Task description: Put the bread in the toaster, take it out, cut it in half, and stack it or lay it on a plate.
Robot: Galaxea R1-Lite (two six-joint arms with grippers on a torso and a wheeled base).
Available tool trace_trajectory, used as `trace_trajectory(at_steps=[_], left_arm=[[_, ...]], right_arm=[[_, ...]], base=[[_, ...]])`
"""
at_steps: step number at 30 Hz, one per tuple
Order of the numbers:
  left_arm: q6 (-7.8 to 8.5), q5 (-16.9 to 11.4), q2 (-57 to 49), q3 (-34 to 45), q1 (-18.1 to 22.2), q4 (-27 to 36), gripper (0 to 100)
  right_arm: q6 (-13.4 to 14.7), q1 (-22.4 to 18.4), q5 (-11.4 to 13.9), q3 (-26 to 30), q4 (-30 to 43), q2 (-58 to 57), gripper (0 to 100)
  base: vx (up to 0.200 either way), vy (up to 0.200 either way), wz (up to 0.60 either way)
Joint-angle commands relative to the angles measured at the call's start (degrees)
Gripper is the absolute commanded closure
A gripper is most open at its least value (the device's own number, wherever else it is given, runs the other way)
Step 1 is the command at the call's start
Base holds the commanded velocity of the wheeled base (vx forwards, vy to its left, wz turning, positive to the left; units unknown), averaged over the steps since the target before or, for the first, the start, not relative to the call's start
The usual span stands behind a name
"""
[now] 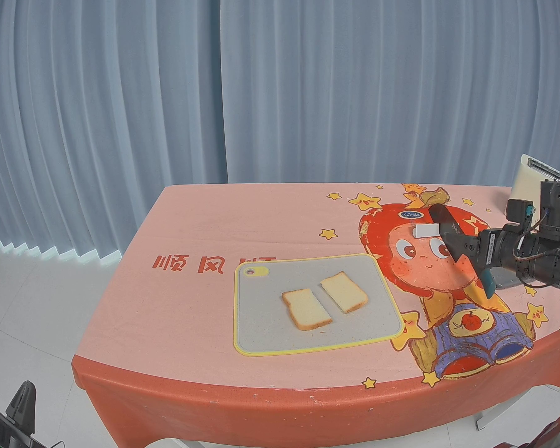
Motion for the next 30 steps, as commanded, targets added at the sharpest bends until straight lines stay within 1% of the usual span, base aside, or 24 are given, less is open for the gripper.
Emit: trace_trajectory(at_steps=[1,10,14,19,26,30], left_arm=[[0.0,0.0,-0.9,1.0,0.0,0.0,100],[0.0,0.0,-0.9,1.0,0.0,0.0,100],[0.0,0.0,-0.9,1.0,0.0,0.0,100],[0.0,0.0,-0.9,1.0,0.0,0.0,100],[0.0,0.0,-0.9,1.0,0.0,0.0,100],[0.0,0.0,-0.9,1.0,0.0,0.0,100]], right_arm=[[0.1,2.2,-0.6,1.0,0.0,-3.0,0],[0.1,6.2,-2.6,2.4,0.1,-5.1,0],[0.2,8.2,-4.1,3.0,0.5,-6.5,0],[0.2,9.7,-4.5,3.4,0.8,-7.7,0],[0.2,12.0,-6.1,4.4,0.8,-8.1,0],[0.2,13.3,-6.1,4.9,0.9,-8.9,0]], base=[[0.0,0.0,0.0],[0.0,0.0,0.0],[0.0,0.0,0.0],[0.0,0.0,0.0],[0.0,0.0,0.0],[0.0,0.0,0.0]])
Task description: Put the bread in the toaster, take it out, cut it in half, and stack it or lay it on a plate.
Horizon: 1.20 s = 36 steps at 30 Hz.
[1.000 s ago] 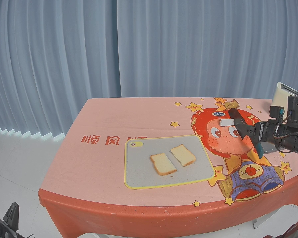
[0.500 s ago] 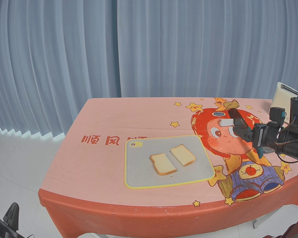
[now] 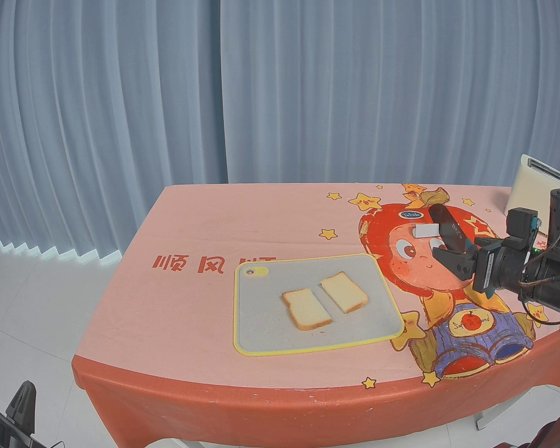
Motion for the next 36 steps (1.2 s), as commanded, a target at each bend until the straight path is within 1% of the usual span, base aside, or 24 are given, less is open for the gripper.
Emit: trace_trajectory(at_steps=[1,7,12,17,26,29,36], left_arm=[[0.02,0.0,-0.9,1.0,0.0,0.0,100],[0.02,0.0,-0.9,1.0,0.0,0.0,100],[0.02,0.0,-0.9,1.0,0.0,0.0,100],[0.02,0.0,-0.9,1.0,0.0,0.0,100],[0.02,0.0,-0.9,1.0,0.0,0.0,100],[0.02,0.0,-0.9,1.0,0.0,0.0,100],[0.02,0.0,-0.9,1.0,0.0,0.0,100]], right_arm=[[0.0,1.6,-0.2,0.6,0.0,-0.7,0],[0.0,3.7,-1.6,1.3,0.0,-0.7,0],[0.0,5.0,-1.8,1.8,0.0,-0.7,0],[0.0,6.2,-2.9,2.0,0.0,-0.6,0],[0.0,7.1,-3.5,2.2,-0.1,-0.4,0],[0.0,7.5,-4.4,2.3,-0.1,-0.4,0],[0.0,8.1,-4.6,2.6,-0.1,-0.3,0]], base=[[0.0,0.0,0.0],[0.0,0.0,0.0],[0.0,0.0,0.0],[0.0,0.0,0.0],[0.0,0.0,0.0],[0.0,0.0,0.0],[0.0,0.0,0.0]])
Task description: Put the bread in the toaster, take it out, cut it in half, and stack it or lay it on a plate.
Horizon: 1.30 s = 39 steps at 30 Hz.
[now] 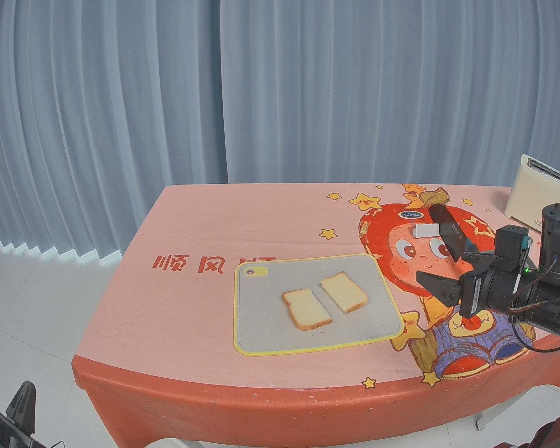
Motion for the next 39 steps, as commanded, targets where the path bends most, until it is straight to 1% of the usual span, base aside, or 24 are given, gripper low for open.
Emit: trace_trajectory(at_steps=[1,35,39], left_arm=[[0.0,0.0,-0.9,1.0,0.0,0.0,100],[0.0,0.0,-0.9,1.0,0.0,0.0,100],[0.0,0.0,-0.9,1.0,0.0,0.0,100]], right_arm=[[0.0,0.1,0.0,0.2,0.0,0.3,0],[0.0,0.5,-0.1,0.2,0.0,0.4,0],[0.0,1.2,-0.1,0.4,0.1,0.4,0]], base=[[0.0,0.0,0.0],[0.0,0.0,0.0],[0.0,0.0,0.0]])
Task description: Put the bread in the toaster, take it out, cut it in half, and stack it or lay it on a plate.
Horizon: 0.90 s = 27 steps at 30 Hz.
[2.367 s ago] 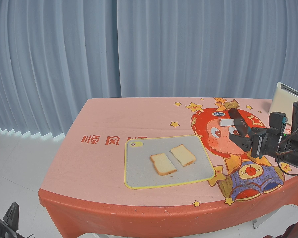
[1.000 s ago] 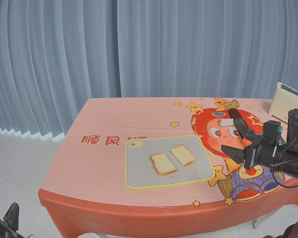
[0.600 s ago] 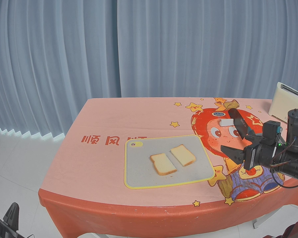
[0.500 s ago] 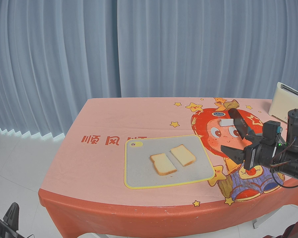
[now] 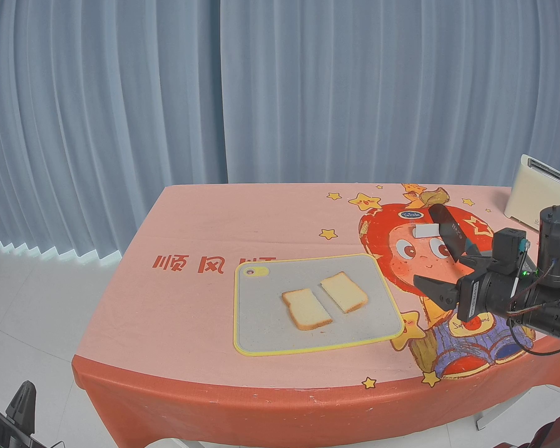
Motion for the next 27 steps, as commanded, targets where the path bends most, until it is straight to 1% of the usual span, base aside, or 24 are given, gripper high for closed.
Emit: trace_trajectory(at_steps=[1,4,8,12,15,20,22,27], left_arm=[[0.02,0.0,-0.9,1.0,0.0,0.0,100],[0.02,0.0,-0.9,1.0,0.0,0.0,100],[0.02,0.0,-0.9,1.0,0.0,0.0,100],[0.02,0.0,-0.9,1.0,0.0,0.0,100],[0.02,0.0,-0.9,1.0,0.0,0.0,100],[0.02,0.0,-0.9,1.0,0.0,0.0,100],[0.02,0.0,-0.9,1.0,0.0,0.0,100],[0.02,0.0,-0.9,1.0,0.0,0.0,100]], right_arm=[[0.1,0.6,0.0,0.2,0.0,0.1,0],[0.1,0.7,0.0,0.2,-0.1,0.2,0],[0.2,2.8,-0.1,-0.5,-0.1,1.2,0],[0.1,4.0,-1.8,-1.9,-0.1,3.9,0],[0.1,4.5,-2.1,-2.9,0.0,5.9,0],[-0.1,4.4,-2.2,-6.4,0.0,9.9,0],[-0.5,3.9,-1.5,-7.5,-0.7,12.0,0],[-0.5,3.6,-1.5,-10.6,-0.5,16.9,0]], base=[[0.0,0.0,0.0],[0.0,0.0,0.0],[0.0,0.0,0.0],[0.0,0.0,0.0],[0.0,0.0,0.0],[0.0,0.0,0.0],[0.0,0.0,0.0],[0.0,0.0,0.0]])
